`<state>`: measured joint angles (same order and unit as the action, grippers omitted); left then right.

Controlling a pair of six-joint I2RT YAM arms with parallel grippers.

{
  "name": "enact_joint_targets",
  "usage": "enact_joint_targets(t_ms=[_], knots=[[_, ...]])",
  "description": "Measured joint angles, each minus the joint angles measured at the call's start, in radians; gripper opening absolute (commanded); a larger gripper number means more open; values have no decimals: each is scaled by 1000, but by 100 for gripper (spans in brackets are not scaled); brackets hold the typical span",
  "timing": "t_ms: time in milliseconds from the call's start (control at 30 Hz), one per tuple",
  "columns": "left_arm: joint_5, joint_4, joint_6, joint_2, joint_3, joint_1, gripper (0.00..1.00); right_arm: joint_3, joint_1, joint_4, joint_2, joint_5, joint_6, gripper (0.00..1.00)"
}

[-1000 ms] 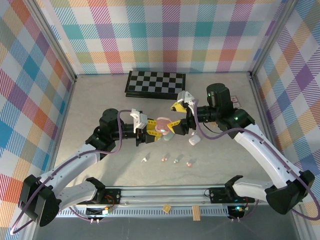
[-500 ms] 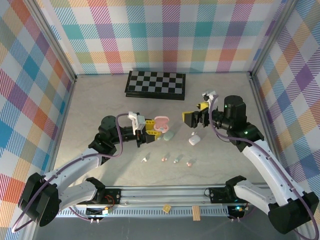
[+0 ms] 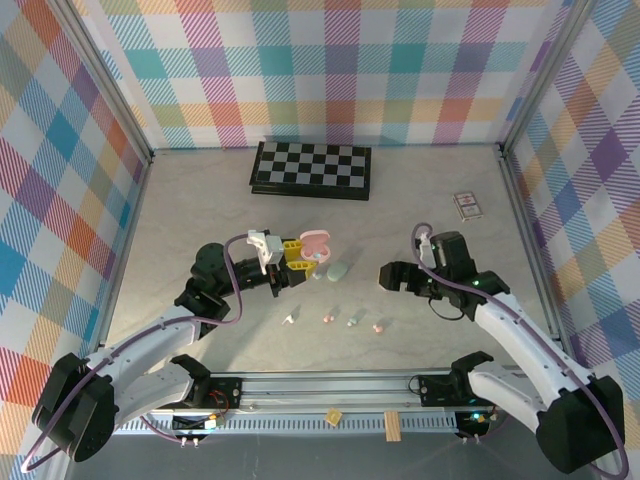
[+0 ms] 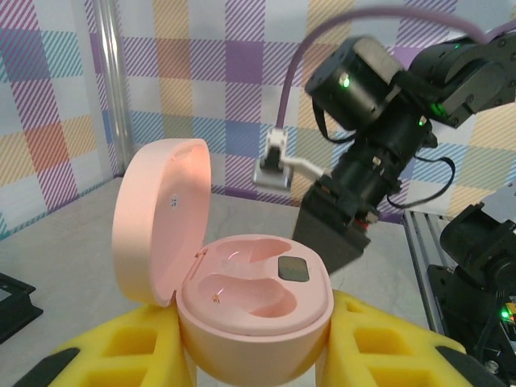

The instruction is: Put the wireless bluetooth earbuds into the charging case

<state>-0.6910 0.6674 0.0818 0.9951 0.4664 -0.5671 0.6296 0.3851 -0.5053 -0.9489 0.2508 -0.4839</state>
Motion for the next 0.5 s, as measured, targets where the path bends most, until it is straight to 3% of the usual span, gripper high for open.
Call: enact_joint_targets(t_ms=[267,500], knots=[[25,41,-5,-1,-10,0,29,-195,28,57,-66,183,-181,82],[31,71,-15,7,-14,0,29,-244,106,171,-133,233,-336,71]])
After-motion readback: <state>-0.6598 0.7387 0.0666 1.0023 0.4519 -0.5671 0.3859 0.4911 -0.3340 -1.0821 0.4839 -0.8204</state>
